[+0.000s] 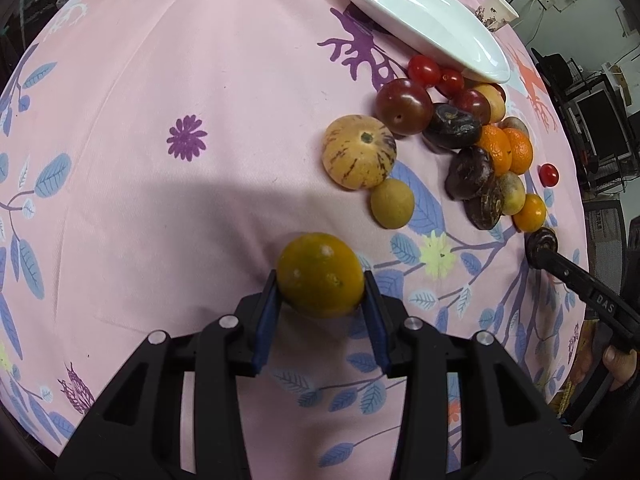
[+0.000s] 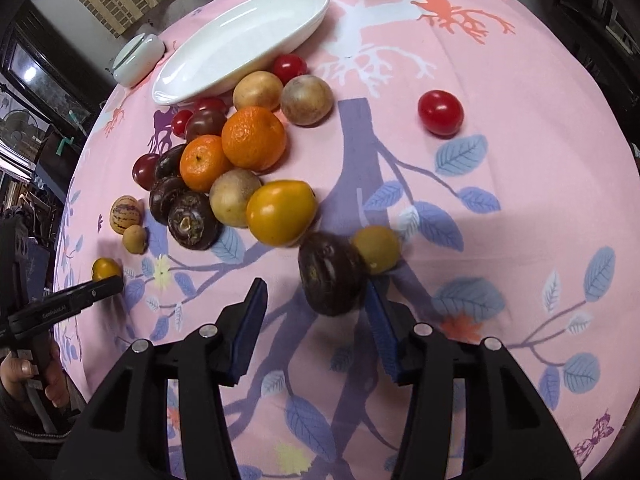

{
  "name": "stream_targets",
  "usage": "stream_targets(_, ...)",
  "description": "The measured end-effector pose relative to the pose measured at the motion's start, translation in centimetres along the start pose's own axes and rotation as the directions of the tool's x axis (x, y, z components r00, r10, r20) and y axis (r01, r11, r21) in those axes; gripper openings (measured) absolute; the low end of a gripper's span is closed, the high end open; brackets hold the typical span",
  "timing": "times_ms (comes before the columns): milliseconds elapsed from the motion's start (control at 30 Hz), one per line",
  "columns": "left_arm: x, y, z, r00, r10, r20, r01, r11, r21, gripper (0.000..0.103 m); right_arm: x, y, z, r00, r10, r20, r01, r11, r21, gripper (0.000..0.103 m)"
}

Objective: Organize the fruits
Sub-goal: 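Grasp the round yellow-brown fruit with the left gripper while the right grasps a mangosteen, then carry both fruits to the white plate and open both grippers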

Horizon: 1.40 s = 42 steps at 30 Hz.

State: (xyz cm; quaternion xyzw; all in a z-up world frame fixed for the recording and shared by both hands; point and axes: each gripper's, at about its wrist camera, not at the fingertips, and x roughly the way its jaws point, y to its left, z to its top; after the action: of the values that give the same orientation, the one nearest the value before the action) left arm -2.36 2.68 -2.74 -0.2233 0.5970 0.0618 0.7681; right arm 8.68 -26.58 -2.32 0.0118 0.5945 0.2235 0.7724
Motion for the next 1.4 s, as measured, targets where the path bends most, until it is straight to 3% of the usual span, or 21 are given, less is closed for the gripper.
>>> stream_targets(67,0.0,0.0,0.0,1.0,-0.003,0.003,0.003,1.0,-0.001,0.041,0.8,0.1,0.5,0.999,-0.045,-0.013,0.045,0.999,-0.015,0.036)
stream_targets(233,-0.1,0.4,-0.1,1.0,-0.021,0.011,0.021,1.0,-0.012,0.04,0.7,0.3,0.7,0.998,-0.063,-0.006,0.063,0.998,-0.028,0.034)
stream_targets(500,-1.8,0.8,-0.5,0.997,-0.055,0.055,0.056,0.998,-0.014,0.04,-2.3,1.2,0.5,0.999,0.036,0.022,-0.035,0.998,-0.043,0.034)
stream_targets(667,-4.7,-0.5,1.0,0.989,-0.062,0.133,0.056,0.997,0.055,0.04,-4.2,1.9,1.8,0.994,0.077,0.074,-0.072,0.995,-0.062,0.034)
stream_targets(867,-6.7,-3.2,5.9,0.971,-0.103,0.217,0.075,0.988,0.133,0.04,-6.0,4.4,6.6,0.977,0.108,0.184,-0.081,0.986,-0.145,0.034)
stream_targets(1067,-6.5,-7.0,12.6,0.955,-0.118,0.271,0.06,0.975,0.214,0.04,-4.9,6.4,12.4,0.963,0.106,0.247,-0.057,0.978,-0.198,0.034)
stream_targets(1267,-2.7,-9.1,18.0,0.966,-0.073,0.246,0.018,0.976,0.219,0.04,1.0,7.2,17.4,0.982,0.056,0.182,-0.019,0.98,-0.197,0.034)
stream_targets(1400,0.7,-9.5,19.9,0.982,-0.046,0.184,0.006,0.978,0.209,0.04,3.8,7.2,18.3,0.989,0.029,0.144,-0.002,0.983,-0.183,0.034)
